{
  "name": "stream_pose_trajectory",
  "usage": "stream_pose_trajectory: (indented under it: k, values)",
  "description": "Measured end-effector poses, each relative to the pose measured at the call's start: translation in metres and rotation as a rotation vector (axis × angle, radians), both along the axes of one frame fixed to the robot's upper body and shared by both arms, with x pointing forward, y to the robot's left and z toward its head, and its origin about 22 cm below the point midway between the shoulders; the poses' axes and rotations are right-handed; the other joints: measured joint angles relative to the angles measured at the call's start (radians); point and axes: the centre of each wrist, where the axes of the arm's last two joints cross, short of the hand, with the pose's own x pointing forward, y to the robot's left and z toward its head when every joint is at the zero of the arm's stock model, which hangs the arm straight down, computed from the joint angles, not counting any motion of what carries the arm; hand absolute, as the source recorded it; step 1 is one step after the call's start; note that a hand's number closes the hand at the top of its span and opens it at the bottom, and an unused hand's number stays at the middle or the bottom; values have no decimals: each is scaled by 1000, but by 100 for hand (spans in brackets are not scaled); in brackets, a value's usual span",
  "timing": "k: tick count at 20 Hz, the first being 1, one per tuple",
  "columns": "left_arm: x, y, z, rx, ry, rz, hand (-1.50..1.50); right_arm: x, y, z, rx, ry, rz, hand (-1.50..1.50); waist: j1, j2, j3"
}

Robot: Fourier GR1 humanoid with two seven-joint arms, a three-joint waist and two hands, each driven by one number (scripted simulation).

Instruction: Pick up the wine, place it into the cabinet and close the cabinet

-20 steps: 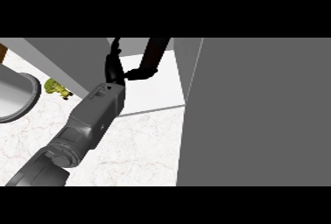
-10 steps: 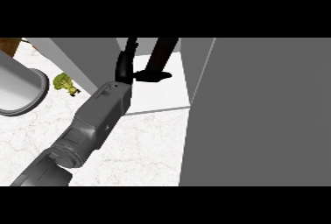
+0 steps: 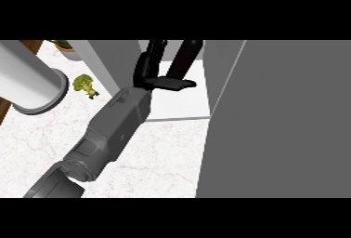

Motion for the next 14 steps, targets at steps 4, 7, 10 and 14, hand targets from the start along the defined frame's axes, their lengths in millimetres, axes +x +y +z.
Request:
stream_pose_trajectory:
  k: [4, 7, 10, 14]
  values:
    - [-2, -8, 4, -23, 2, -53, -150, -2, -2, -4, 2, 19, -24, -150, 23, -10, 2]
    - [-5, -14, 7, -15, -20, -72, -150, -3, 1, -4, 7, 34, -27, -150, 43, -20, 3]
    - [-8, -23, 19, -8, -41, -98, -150, -3, -1, -4, 6, 36, -44, -150, 55, -26, 5]
    - [-23, -42, 30, 4, -68, -155, -150, -3, -1, 1, -3, 31, -55, -150, 68, -32, 5]
